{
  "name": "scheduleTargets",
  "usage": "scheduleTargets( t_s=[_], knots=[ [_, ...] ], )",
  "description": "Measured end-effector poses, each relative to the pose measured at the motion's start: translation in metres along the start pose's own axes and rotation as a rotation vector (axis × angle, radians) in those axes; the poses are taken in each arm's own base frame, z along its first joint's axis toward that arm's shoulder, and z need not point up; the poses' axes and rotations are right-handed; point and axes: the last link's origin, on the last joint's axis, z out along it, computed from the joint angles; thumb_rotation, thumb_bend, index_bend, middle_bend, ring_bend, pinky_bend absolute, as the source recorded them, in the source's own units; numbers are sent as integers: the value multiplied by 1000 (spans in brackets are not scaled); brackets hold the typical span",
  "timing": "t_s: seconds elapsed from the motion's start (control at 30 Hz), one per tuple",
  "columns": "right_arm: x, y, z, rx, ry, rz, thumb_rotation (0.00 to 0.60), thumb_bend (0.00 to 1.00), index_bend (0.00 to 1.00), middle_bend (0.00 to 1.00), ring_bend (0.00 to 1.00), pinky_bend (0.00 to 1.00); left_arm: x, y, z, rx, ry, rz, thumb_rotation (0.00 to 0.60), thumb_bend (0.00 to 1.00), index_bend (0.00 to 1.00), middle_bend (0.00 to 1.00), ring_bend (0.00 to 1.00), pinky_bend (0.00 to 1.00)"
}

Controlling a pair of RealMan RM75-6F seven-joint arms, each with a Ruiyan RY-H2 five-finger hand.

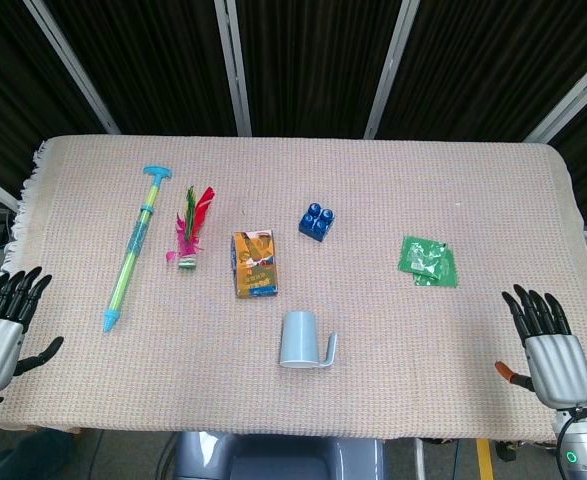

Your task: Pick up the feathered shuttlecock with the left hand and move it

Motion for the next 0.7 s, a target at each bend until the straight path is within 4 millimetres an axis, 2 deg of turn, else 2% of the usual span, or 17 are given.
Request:
scheduleTargets(
  t_s=[0.27, 0.43, 0.53, 0.7],
  knots=[
    [-2, -2, -1, 10, -12, 3, 600, 27, 0, 0, 0, 0, -6, -5, 3, 41, -48, 28, 600, 235, 10, 0, 0, 0],
    [-2, -4, -1, 17, -12, 1, 600, 27, 0, 0, 0, 0, -9, -9, 18, 56, -39, 86, 600, 251, 130, 0, 0, 0],
    [-4, -4, 0, 14, -16, -2, 600, 28, 0, 0, 0, 0, -10, -10, 36, 63, -17, 144, 599, 256, 174, 0, 0, 0],
    [-7, -4, 8, 1, -28, -2, 600, 28, 0, 0, 0, 0, -9, -1, 75, 14, 9, 234, 600, 229, 211, 0, 0, 0]
  ],
)
